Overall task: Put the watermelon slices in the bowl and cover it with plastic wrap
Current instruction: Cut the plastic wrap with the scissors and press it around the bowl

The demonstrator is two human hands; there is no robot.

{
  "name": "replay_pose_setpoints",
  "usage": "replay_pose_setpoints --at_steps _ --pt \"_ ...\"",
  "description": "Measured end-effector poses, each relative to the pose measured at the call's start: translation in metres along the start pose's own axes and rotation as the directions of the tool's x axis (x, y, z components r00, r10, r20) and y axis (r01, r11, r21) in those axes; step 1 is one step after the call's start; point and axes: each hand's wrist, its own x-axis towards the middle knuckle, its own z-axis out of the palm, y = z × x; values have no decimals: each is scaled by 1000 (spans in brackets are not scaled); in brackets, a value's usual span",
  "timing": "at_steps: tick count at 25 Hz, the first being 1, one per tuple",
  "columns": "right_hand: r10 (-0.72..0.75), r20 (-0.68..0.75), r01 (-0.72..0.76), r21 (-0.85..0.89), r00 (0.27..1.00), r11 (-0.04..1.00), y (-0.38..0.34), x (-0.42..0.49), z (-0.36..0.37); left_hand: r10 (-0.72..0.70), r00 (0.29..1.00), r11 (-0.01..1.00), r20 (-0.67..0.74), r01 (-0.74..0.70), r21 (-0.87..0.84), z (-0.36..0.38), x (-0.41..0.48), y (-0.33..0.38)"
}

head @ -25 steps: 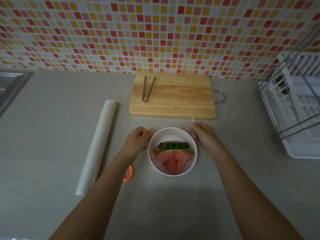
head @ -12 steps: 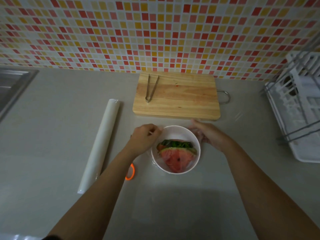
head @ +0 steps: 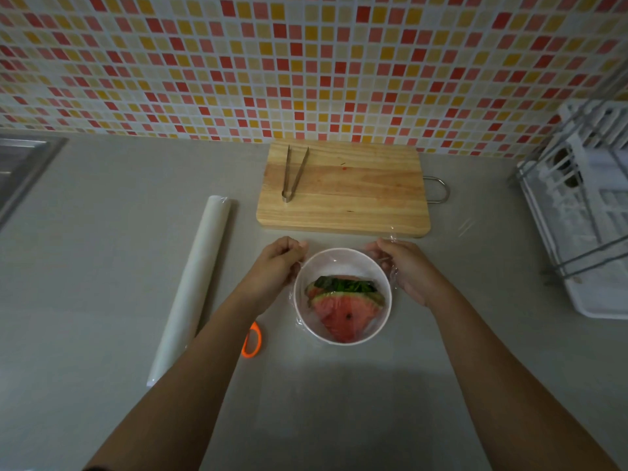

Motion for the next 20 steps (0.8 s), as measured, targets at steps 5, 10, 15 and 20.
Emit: replay_pose_setpoints --at_steps 5,10,15,20 --pt "19 91 -1 -195 996 981 -6 -1 -4 58 998 911 -27 -42 411 -6 -1 11" --pt "-88 19 90 -130 996 987 -4 1 -2 160 987 781 20 -139 609 -9 -5 18" --pt "-82 28 84 -85 996 993 0 -1 2 103 994 839 -32 -69 540 -1 -7 13" --pt "-81 77 88 -86 994 992 -3 -6 6 158 987 784 -25 -110 610 5 -2 13"
